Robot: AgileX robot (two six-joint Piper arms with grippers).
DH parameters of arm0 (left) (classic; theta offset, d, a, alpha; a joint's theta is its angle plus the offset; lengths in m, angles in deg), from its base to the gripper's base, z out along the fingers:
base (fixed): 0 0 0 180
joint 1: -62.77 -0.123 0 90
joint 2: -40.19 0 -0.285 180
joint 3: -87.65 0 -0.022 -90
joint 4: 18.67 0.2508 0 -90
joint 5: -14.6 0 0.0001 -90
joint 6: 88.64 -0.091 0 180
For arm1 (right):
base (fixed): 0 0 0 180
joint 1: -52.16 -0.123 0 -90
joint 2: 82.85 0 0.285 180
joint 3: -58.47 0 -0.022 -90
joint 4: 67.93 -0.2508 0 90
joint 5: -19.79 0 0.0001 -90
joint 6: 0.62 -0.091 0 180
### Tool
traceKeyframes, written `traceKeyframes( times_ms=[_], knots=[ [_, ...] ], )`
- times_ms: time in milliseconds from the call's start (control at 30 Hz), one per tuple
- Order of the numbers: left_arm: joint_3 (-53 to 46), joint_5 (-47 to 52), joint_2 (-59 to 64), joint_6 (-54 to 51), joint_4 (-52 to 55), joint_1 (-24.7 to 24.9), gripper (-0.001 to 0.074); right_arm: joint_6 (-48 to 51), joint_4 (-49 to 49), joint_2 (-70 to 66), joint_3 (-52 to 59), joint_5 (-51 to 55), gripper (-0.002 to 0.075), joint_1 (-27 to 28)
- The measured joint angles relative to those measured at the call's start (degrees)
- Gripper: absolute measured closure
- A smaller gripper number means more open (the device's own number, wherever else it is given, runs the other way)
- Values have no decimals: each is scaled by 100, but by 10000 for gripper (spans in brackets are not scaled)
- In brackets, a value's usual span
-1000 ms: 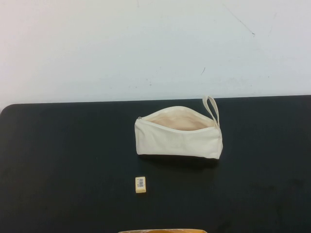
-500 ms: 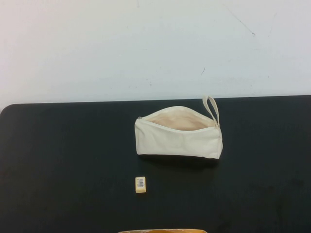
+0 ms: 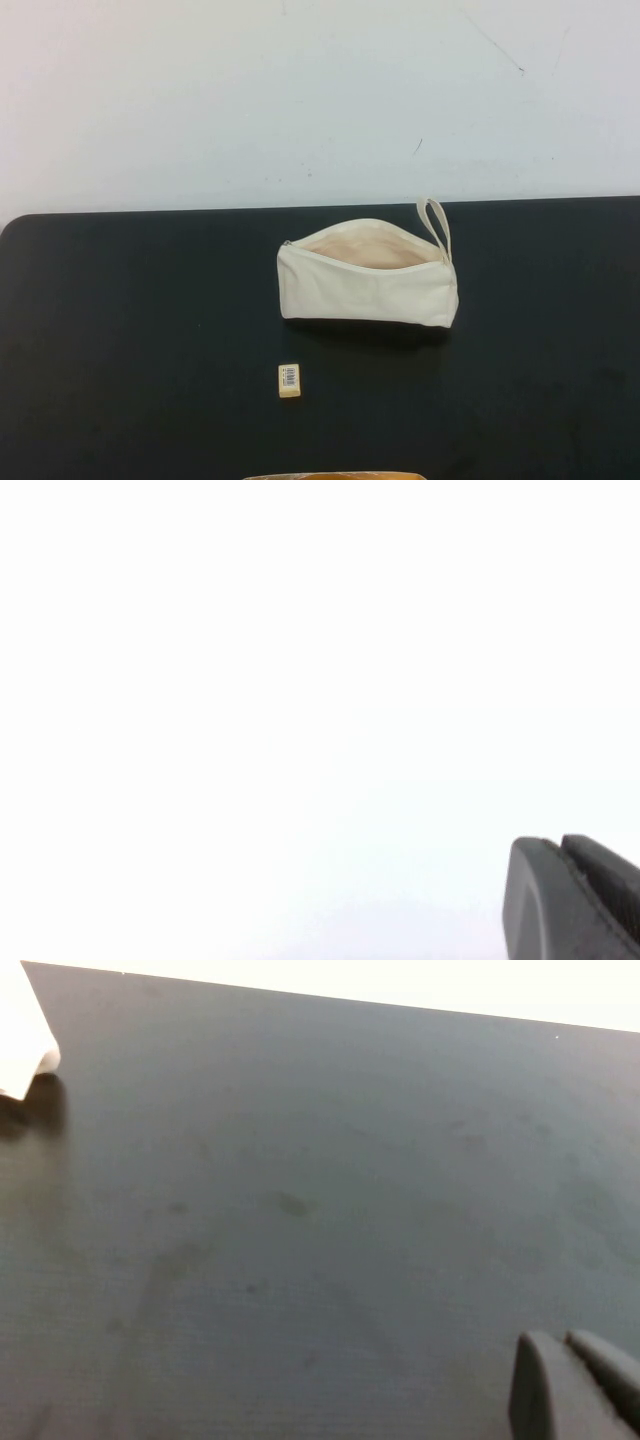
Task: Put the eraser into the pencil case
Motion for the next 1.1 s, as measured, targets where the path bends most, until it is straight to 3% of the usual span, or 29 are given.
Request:
traceKeyframes(
  times_ms=[167,500,733,1000,1100],
  knots=[
    [0,-894,0,-9,0,0,736,0,0,0,0,0,727,0],
    [0,-1080,0,-9,-19,0,736,0,0,0,0,0,727,0],
    [1530,1038,190,147,209,0,736,0,0,0,0,0,727,0],
    [3437,3664,2003,178,48,0,736,0,0,0,0,0,727,0],
    [3593,4025,2660,178,-153,0,736,0,0,0,0,0,727,0]
  ],
)
